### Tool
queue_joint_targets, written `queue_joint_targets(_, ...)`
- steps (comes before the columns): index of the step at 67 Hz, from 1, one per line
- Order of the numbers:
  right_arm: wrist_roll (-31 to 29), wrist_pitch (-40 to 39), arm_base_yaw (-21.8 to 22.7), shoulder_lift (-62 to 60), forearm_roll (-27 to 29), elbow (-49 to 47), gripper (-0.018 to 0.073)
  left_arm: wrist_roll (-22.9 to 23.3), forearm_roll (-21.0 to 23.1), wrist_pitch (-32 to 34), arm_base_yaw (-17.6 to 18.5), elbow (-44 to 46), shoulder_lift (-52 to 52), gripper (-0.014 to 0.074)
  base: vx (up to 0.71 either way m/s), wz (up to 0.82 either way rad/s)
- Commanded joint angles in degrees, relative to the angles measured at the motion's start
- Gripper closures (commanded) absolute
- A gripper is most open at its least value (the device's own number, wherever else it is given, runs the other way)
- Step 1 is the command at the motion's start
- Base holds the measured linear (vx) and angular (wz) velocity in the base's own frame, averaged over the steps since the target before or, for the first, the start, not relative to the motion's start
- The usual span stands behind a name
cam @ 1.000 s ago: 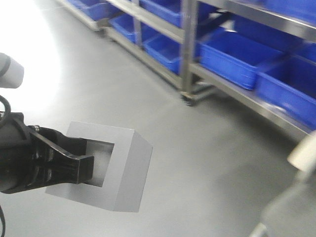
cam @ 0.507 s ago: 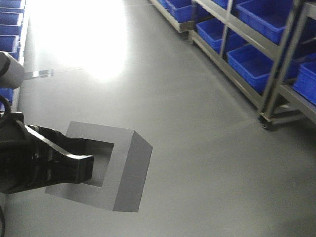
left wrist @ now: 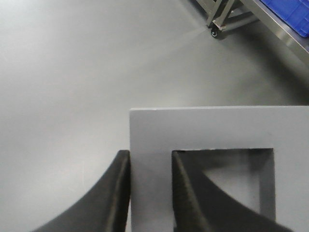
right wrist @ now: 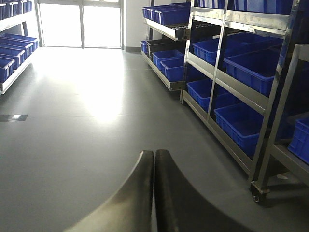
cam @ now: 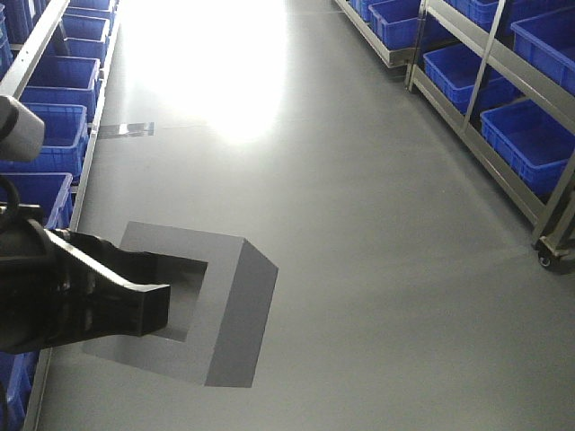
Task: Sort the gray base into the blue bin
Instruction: 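Drive down the aisle between blue bin shelves holding the frame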
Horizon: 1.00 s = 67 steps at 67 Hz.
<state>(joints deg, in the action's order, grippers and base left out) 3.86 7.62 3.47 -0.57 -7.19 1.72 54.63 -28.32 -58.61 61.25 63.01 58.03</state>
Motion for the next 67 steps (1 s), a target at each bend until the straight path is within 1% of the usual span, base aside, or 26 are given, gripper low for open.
queue_joint_targets(1,-0.3,-4.3,0.1,-0.9,-0.5,0.8,0.0568,0.5,-2.2,3.8,0.2,1.7,-0.7,0.0594,0.18,0.06)
queue_joint_targets(28,-0.3,-4.3,0.1,-0.9,-0.5,0.8,0.0568,0.5,-2.2,3.8,0.2,1.7,-0.7,0.0594,0.27,-0.09)
queue_joint_targets(67,-0.3,-4.3,0.1,-0.9,-0.5,0.8,0.0568,0.5,-2.2,3.8,0.2,1.7,-0.7,0.0594,0.38,-0.05)
